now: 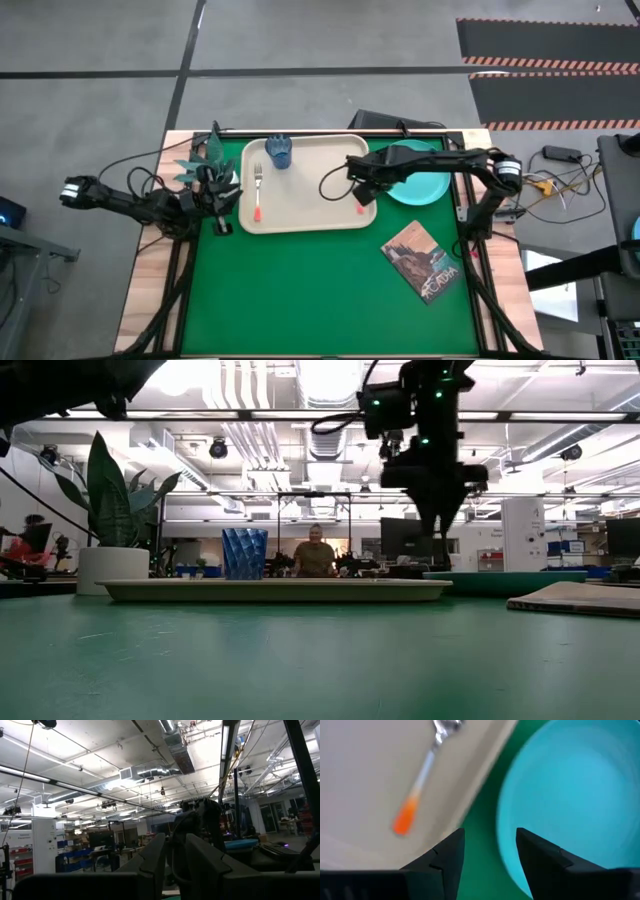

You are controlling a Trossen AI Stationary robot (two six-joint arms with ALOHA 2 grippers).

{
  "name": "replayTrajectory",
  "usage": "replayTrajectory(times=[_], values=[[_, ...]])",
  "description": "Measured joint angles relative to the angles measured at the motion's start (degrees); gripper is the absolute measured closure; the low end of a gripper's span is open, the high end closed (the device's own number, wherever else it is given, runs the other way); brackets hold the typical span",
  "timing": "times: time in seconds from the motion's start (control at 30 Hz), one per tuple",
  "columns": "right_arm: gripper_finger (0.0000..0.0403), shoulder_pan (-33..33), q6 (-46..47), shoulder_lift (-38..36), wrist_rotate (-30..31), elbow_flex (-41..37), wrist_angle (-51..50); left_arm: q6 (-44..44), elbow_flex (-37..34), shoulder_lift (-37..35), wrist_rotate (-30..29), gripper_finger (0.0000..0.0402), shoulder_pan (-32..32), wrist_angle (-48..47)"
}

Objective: Pick and place plate/cup/fork/spoon on tray
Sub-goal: Put the blue plate on the white tray

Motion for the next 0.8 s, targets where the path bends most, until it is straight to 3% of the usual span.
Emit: replayTrajectory(times=[0.3, 0.8], values=[[0.0213, -0.62, -3.44, -5.47, -5.71, -10.67, -1.63, 0.34, 1.25, -0.71, 0.0, 0.0339, 0.0, 0.94], [0.0202, -1.08, -12.71, -7.22, -2.48, -25.08, 11.23, 0.36, 1.22, -0.91, -4.28, 0.0339, 0.01, 5.34]])
